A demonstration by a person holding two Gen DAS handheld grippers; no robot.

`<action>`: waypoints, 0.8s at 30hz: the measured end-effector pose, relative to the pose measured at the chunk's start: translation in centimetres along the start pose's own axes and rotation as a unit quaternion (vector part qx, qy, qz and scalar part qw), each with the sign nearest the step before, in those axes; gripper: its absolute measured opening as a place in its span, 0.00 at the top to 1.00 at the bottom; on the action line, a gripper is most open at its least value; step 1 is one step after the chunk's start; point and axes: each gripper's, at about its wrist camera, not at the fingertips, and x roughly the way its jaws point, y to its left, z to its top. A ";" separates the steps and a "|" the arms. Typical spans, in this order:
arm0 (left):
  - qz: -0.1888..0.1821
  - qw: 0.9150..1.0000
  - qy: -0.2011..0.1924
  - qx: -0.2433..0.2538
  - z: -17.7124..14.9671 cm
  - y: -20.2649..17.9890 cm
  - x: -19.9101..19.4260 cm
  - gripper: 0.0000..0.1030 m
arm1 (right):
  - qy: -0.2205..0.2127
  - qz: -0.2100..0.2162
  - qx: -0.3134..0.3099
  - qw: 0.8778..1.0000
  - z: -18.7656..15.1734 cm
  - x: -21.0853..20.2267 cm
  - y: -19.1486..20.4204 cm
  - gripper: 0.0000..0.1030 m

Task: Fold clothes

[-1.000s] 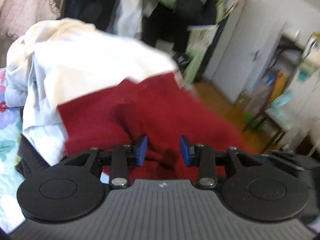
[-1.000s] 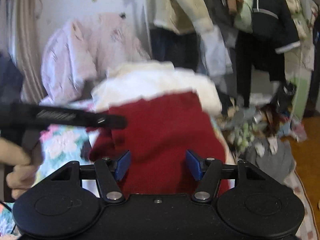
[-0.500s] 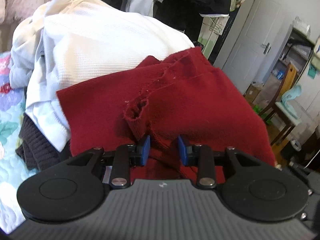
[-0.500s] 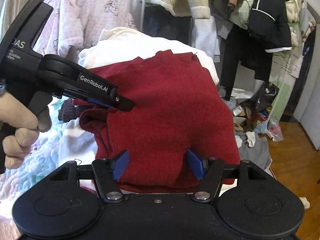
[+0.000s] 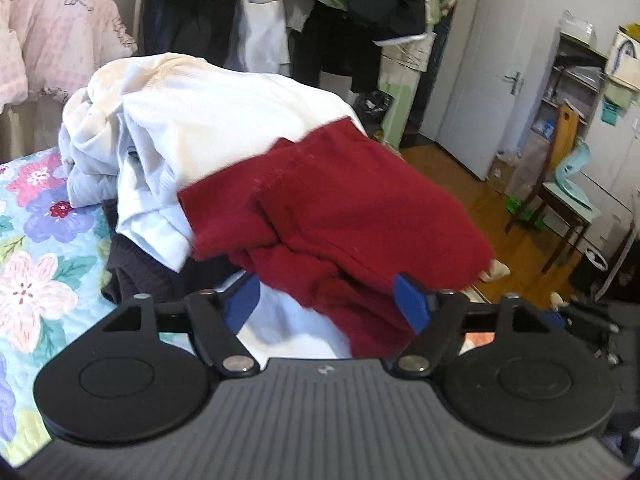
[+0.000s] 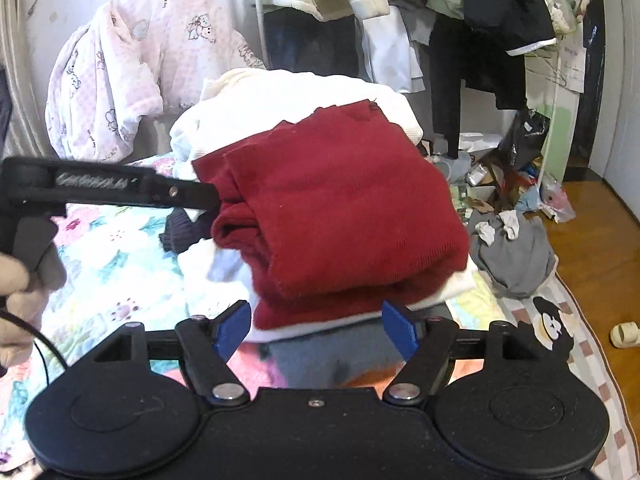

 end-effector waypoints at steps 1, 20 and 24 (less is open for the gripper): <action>-0.011 1.000 0.002 0.000 -0.2 -0.2 -0.3 0.25 | -0.003 0.003 -0.003 1.000 -0.1 -0.4 0.1 0.25; 0.059 0.996 -0.028 0.066 -3.7 -4.0 -4.8 0.08 | -0.064 0.013 0.004 0.998 -0.9 -4.7 0.8 0.24; 0.043 0.998 -0.024 0.042 -4.1 -3.7 -4.6 0.08 | -0.070 0.006 0.015 0.997 -1.4 -5.1 0.5 0.24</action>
